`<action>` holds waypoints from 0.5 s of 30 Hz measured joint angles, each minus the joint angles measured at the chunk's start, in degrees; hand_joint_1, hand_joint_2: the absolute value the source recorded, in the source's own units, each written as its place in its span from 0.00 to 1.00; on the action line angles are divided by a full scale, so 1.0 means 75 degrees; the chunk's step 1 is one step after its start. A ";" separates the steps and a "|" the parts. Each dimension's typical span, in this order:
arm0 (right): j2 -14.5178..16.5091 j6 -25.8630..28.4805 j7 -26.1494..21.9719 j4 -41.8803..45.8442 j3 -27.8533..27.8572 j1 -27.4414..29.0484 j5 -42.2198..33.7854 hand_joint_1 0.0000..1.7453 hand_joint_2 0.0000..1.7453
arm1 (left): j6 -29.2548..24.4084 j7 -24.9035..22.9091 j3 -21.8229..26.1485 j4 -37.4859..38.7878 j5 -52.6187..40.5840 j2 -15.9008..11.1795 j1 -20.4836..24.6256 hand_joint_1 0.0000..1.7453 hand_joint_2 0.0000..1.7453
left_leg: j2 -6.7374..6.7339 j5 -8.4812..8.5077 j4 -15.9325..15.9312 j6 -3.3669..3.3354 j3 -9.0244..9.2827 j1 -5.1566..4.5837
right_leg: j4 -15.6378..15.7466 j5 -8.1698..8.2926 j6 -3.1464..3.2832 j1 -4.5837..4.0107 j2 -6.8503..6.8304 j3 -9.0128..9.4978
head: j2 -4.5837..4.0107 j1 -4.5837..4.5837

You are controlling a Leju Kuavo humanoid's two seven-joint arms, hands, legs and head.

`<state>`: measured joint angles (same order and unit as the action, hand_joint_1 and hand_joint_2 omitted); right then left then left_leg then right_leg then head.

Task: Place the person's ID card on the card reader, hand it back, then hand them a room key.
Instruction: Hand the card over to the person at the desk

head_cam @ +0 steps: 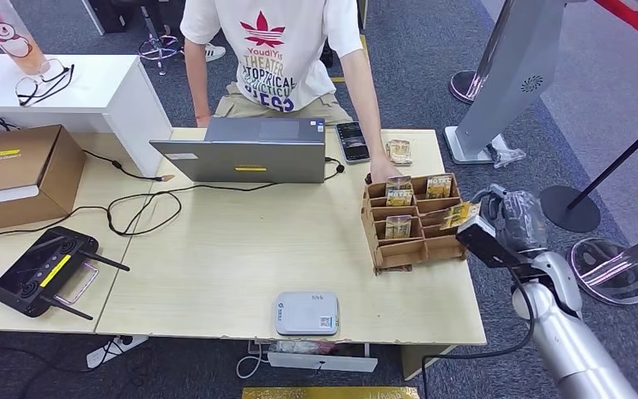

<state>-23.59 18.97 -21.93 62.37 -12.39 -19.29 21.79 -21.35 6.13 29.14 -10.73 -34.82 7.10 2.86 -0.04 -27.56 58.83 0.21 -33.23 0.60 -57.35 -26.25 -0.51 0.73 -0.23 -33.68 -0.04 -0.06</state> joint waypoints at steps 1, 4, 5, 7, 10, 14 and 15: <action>0.0002 -0.0052 -0.0040 0.0018 0.0026 -0.0025 -0.0093 1.00 1.00 | 0.0001 -0.0005 0.0000 0.0000 -0.0017 0.0002 0.0005 0.00 0.00 | 0.0000 0.0000 0.0000 0.0000 0.0000 0.0000 | 0.0000 0.0000 0.0000 0.0000 0.0000 0.0000 | 0.0000 0.0001; 0.0016 -0.0152 -0.0136 0.0109 0.0093 -0.0097 -0.0279 1.00 1.00 | 0.0016 -0.0019 0.0000 0.0001 -0.0066 0.0012 0.0029 0.00 0.00 | 0.0000 0.0000 0.0000 0.0000 0.0000 0.0000 | 0.0000 0.0000 0.0000 0.0000 0.0000 0.0000 | 0.0000 0.0001; 0.0026 -0.0169 -0.0155 0.0149 0.0115 -0.0122 -0.0313 1.00 1.00 | 0.0021 -0.0023 0.0000 0.0001 -0.0084 0.0018 0.0040 0.00 0.00 | 0.0000 0.0000 0.0000 0.0000 0.0000 0.0000 | 0.0000 0.0000 0.0000 0.0000 0.0000 0.0000 | 0.0000 0.0001; 0.0050 -0.0197 -0.0177 0.0237 0.0151 -0.0176 -0.0355 1.00 1.00 | 0.0029 -0.0040 -0.0001 0.0000 -0.0122 0.0030 0.0060 0.00 0.00 | 0.0000 0.0000 0.0000 0.0000 0.0000 0.0000 | 0.0000 0.0000 0.0000 0.0000 0.0000 0.0000 | 0.0000 0.0001; 0.0103 -0.0219 -0.0180 0.0380 0.0177 -0.0286 -0.0370 1.00 1.00 | 0.0046 -0.0086 -0.0007 0.0000 -0.0180 0.0051 0.0095 0.00 0.00 | 0.0000 0.0000 0.0000 0.0000 0.0001 0.0000 | 0.0000 0.0001 0.0000 0.0000 0.0001 0.0000 | 0.0000 0.0001; 0.0174 -0.0311 -0.0179 0.0522 0.0181 -0.0483 -0.0372 1.00 1.00 | 0.0056 -0.0174 -0.0012 0.0000 -0.0253 0.0066 0.0148 0.00 0.00 | 0.0000 0.0001 0.0000 0.0000 0.0000 0.0000 | -0.0001 0.0001 0.0000 0.0000 0.0000 0.0001 | 0.0000 0.0002; 0.0197 -0.0342 -0.0177 0.0538 0.0179 -0.0554 -0.0372 1.00 1.00 | 0.0058 -0.0200 -0.0014 0.0000 -0.0267 0.0067 0.0160 0.00 0.00 | 0.0000 0.0001 0.0000 0.0000 -0.0001 0.0000 | -0.0001 0.0001 0.0000 0.0000 0.0000 0.0001 | 0.0000 0.0002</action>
<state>-22.11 16.41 -23.26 66.40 -11.05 -23.45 18.99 -20.92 4.63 29.03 -10.73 -36.82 7.61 4.06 -0.04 -27.56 58.83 0.21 -33.23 0.60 -57.36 -26.24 -0.50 0.73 -0.22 -33.67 -0.04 -0.05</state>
